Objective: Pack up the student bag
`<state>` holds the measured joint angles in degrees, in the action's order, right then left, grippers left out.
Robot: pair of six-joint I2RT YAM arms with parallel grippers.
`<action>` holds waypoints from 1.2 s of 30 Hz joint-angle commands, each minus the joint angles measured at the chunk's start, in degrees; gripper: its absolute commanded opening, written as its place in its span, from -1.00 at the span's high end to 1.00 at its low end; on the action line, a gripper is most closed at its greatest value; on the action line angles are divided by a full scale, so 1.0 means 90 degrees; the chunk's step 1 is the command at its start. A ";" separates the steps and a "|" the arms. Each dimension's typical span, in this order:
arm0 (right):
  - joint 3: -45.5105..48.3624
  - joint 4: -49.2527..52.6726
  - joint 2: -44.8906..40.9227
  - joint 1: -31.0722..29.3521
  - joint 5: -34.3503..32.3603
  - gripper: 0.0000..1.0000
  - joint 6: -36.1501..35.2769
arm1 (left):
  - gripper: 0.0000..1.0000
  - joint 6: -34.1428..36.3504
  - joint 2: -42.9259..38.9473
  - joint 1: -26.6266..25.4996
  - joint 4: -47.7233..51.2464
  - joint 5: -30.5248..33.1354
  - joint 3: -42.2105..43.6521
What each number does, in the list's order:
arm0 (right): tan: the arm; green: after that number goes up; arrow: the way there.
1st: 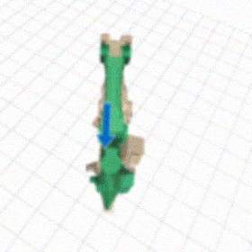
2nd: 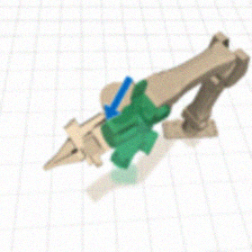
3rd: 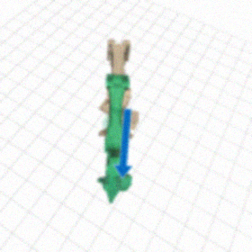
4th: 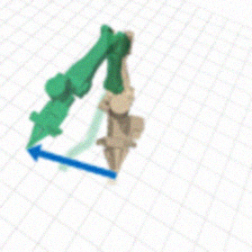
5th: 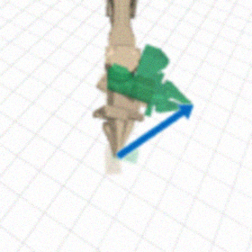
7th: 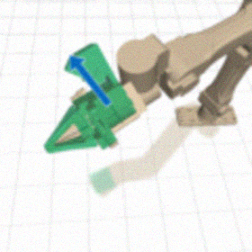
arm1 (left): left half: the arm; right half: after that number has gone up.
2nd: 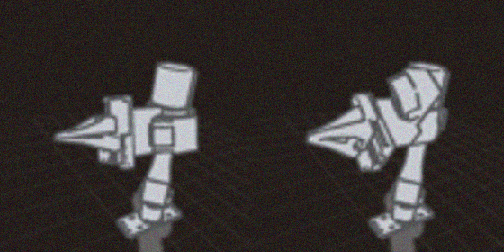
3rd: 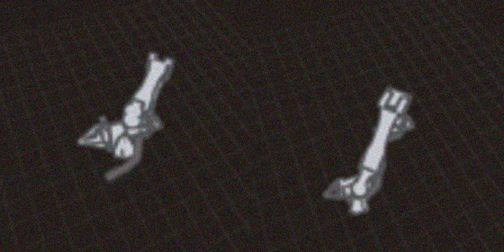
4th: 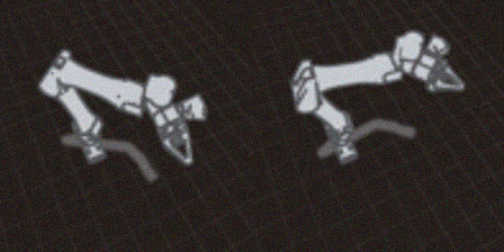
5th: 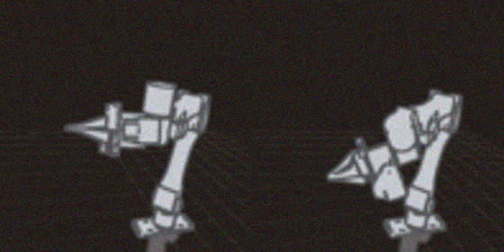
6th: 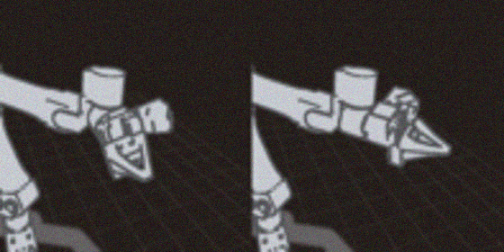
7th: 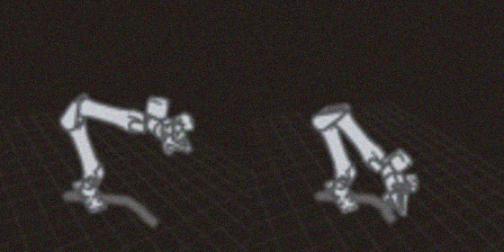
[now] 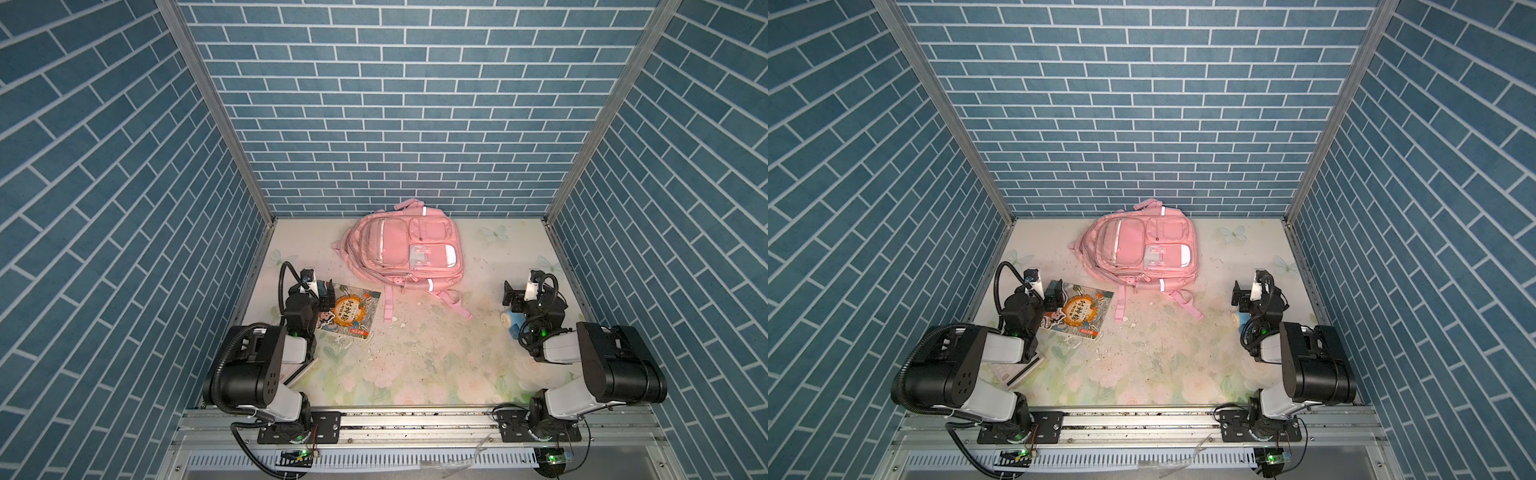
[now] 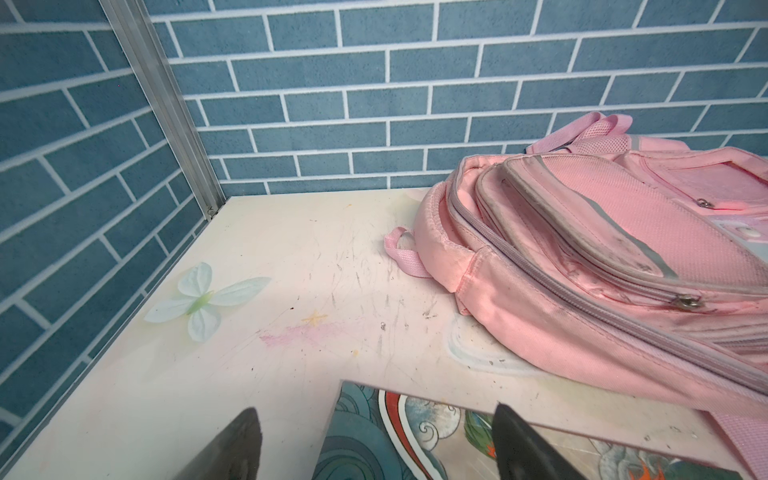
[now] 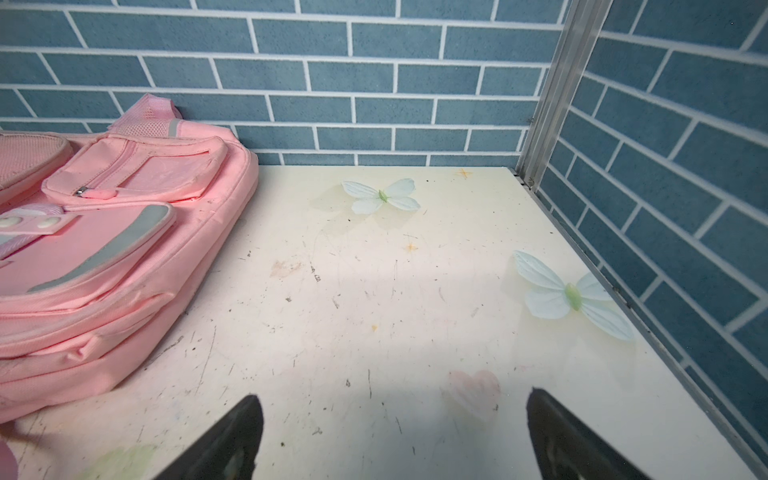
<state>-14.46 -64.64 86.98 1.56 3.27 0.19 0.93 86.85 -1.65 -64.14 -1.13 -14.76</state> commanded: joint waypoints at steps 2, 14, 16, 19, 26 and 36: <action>-0.0120 0.0002 -0.0006 0.0040 0.0049 -0.97 0.0079 | -0.75 0.0044 -0.0011 -0.0021 -0.0159 0.0076 -0.0097; -0.0059 0.0350 -0.0764 -0.0244 -0.1128 -0.86 0.0097 | -0.73 0.0100 -0.0397 -0.0081 0.1185 0.0134 -0.0712; -0.0333 0.1387 -0.1369 -0.0460 -0.1151 -0.86 0.0023 | -0.72 0.0163 -0.0707 -0.0207 0.2984 0.0088 -0.1664; -0.1125 0.3323 -0.2118 -0.0580 -0.0163 -0.79 0.0417 | -0.68 0.0399 -0.0776 -0.0926 0.5365 0.0986 -0.3231; -0.2723 0.6043 -0.2285 -0.1266 0.0624 -0.64 0.2164 | -0.68 -0.1273 -0.0197 -0.1956 0.7986 0.1014 -0.5411; -0.2958 0.6488 -0.1359 -0.3430 0.0415 -0.59 0.5821 | -0.68 -0.3256 0.0884 -0.1789 0.8434 0.0283 -0.6345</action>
<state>-42.33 -7.66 73.19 -25.76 7.88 37.80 -20.32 93.58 -19.03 8.88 3.70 -69.45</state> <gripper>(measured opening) 0.794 0.840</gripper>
